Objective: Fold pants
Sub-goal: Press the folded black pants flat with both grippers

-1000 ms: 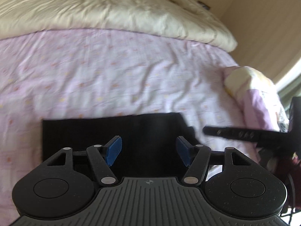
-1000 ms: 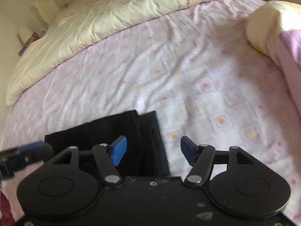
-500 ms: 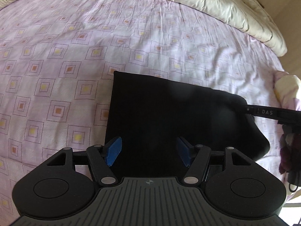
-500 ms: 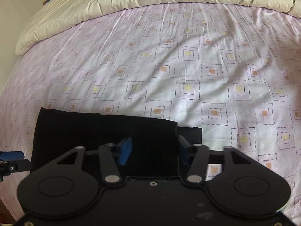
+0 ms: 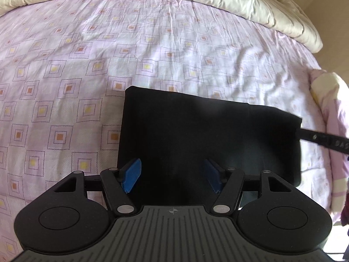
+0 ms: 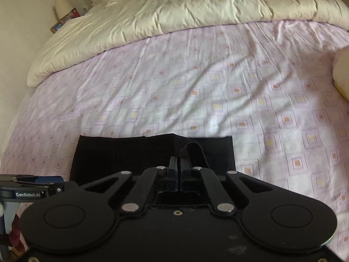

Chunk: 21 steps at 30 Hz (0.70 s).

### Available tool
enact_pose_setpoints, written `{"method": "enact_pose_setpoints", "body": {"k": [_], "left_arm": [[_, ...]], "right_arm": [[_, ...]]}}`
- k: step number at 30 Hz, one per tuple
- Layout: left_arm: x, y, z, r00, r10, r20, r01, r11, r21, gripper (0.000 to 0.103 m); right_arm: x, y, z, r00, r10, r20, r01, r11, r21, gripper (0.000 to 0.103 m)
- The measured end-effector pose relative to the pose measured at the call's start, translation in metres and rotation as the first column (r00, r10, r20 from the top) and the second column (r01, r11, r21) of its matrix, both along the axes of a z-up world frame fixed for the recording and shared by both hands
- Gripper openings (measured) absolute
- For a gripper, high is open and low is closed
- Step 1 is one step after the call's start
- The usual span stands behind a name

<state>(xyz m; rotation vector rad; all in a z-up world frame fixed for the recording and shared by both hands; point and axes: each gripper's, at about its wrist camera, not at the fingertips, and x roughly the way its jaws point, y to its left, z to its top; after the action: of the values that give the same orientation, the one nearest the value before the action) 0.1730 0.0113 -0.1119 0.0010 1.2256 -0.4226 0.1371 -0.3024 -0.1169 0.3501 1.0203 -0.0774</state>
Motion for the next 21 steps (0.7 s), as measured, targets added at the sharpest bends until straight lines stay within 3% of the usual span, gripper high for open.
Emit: {"method": "enact_pose_setpoints", "body": {"k": [2, 4, 5, 6, 8, 16, 19, 21], "left_arm": [[-0.002, -0.001, -0.005, 1.0, -0.02, -0.012, 0.021, 1.0, 0.018, 0.062], [-0.004, -0.002, -0.009, 0.999, -0.035, -0.023, 0.035, 0.999, 0.034, 0.062], [-0.005, -0.001, -0.011, 0.999, -0.038, -0.028, 0.039, 0.998, 0.04, 0.062], [-0.005, -0.001, -0.014, 0.999, -0.041, -0.033, 0.042, 0.998, 0.045, 0.062], [-0.006, 0.0, -0.02, 0.997, -0.047, -0.053, 0.05, 0.997, 0.057, 0.062], [-0.006, -0.003, -0.041, 0.994, -0.081, -0.076, 0.088, 0.991, 0.097, 0.064], [-0.007, -0.009, -0.045, 0.992, -0.108, -0.059, 0.114, 0.986, 0.119, 0.07], [-0.012, -0.014, -0.047, 0.991, -0.131, -0.039, 0.135, 0.982, 0.135, 0.075]], "right_arm": [[-0.006, 0.0, -0.018, 0.998, -0.022, -0.057, 0.02, 0.999, -0.029, 0.008], [-0.012, 0.0, -0.021, 0.998, -0.032, -0.052, 0.029, 0.998, -0.051, 0.015], [-0.014, 0.0, -0.018, 0.999, -0.039, -0.036, 0.037, 0.998, -0.054, 0.032], [-0.017, -0.002, -0.016, 0.999, -0.048, -0.019, 0.047, 0.998, -0.052, 0.071], [-0.02, -0.007, -0.014, 0.998, -0.055, 0.019, 0.055, 0.998, -0.025, 0.097], [-0.006, -0.025, -0.038, 0.998, -0.06, -0.029, 0.062, 0.995, 0.075, 0.094], [-0.001, -0.028, -0.049, 0.998, -0.048, -0.045, 0.053, 0.991, 0.121, 0.082], [0.001, -0.027, -0.052, 0.998, -0.041, -0.041, 0.046, 0.99, 0.131, 0.081]]}}
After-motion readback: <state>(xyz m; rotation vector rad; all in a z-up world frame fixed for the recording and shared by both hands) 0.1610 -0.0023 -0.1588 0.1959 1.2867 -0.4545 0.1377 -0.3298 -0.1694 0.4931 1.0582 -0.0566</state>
